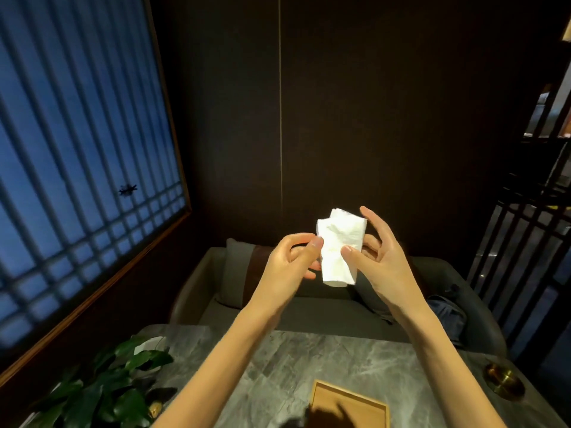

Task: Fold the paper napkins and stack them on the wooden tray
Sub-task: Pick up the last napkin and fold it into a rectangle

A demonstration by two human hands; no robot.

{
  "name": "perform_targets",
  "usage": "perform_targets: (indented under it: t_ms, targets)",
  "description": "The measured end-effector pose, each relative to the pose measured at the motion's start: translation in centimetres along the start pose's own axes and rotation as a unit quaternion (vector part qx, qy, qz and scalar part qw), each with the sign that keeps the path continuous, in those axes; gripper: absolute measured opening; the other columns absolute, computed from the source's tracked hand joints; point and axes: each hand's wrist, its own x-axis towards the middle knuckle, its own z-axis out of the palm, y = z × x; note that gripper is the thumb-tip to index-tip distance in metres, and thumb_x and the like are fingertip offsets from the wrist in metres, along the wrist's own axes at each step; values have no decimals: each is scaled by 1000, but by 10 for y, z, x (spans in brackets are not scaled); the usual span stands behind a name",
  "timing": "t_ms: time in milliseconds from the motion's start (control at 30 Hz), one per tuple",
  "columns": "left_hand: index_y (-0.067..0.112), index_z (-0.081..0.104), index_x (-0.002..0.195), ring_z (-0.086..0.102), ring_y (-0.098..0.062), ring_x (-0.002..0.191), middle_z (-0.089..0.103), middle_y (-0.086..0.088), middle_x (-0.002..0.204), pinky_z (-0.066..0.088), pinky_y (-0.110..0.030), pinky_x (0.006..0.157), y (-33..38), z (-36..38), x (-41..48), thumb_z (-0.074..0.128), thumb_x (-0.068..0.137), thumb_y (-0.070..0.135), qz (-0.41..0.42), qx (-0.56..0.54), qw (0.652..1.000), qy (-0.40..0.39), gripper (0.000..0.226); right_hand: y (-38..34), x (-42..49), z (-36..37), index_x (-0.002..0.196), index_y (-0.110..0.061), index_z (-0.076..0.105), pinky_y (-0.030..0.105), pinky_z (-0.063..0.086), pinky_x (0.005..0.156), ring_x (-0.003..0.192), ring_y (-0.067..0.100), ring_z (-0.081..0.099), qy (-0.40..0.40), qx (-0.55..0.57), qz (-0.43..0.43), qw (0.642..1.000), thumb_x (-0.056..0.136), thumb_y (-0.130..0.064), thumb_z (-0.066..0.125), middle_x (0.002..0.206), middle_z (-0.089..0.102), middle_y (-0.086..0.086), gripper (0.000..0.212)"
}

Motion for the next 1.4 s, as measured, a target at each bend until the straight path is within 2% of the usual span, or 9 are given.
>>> perform_targets:
  t_ms: [233,333,467,633,767,900,1067,1267,1400]
  targets:
    - [19,57,128,73,-15,105,72,0,119,63,-32,85,-3,2,6,73,92,19,-71,-25,997,-17,39,3,-5,15,148,-39,36,26,61,82,113,14,68,10,-37,4,999,91,-25,71,133,63,-2,69]
    - [19,62,121,73,-15,102,72,0,114,63,-34,85,-9,2,4,68,95,15,-32,-26,999,9,27,9,-9,20,153,-45,20,40,59,94,108,14,71,-16,52,97,994,83,-48,69,118,70,-7,85]
    - [21,63,117,73,-17,102,72,-1,112,63,-35,83,-12,-3,2,63,96,14,-9,-13,1000,-1,22,17,-18,26,149,-56,20,51,54,100,114,20,70,-68,140,216,964,68,-72,72,141,58,-6,98]
    - [15,52,127,75,-22,103,73,-9,119,63,-37,84,-14,-10,4,55,100,5,-34,-60,997,-20,29,24,-19,31,148,-45,34,48,56,99,116,19,69,-61,141,219,963,73,-65,69,136,64,-4,85]
    - [15,48,133,75,-27,106,72,-12,123,62,-40,86,-18,-13,6,54,98,-3,-48,-137,988,-42,40,25,-19,33,135,-29,57,29,60,87,109,11,72,-24,80,173,981,89,-48,65,124,72,-4,51]
    - [17,55,134,74,-26,109,73,-8,124,63,-39,85,-19,-14,9,60,96,-2,-101,-239,965,-49,43,23,-21,37,128,-28,62,34,61,88,107,12,72,-14,72,168,983,87,-48,66,119,73,-6,45]
    - [29,64,118,76,-11,100,76,6,112,63,-27,78,-19,-6,9,57,103,27,-29,-78,996,-15,17,21,-23,39,121,-29,67,35,61,88,103,10,73,-15,46,159,986,91,-44,65,112,76,-6,33]
    - [33,70,104,76,-8,90,76,10,99,61,-20,67,-20,1,7,55,103,29,87,32,995,22,16,21,-26,34,115,-29,72,38,60,91,101,12,74,-8,26,161,987,95,-39,62,107,78,-6,24]
    - [34,69,108,69,-8,102,68,14,115,60,-19,74,-20,3,13,53,103,35,107,86,989,52,16,21,-27,29,108,-35,72,30,61,86,98,7,74,-6,17,163,987,94,-41,63,103,78,-13,17]
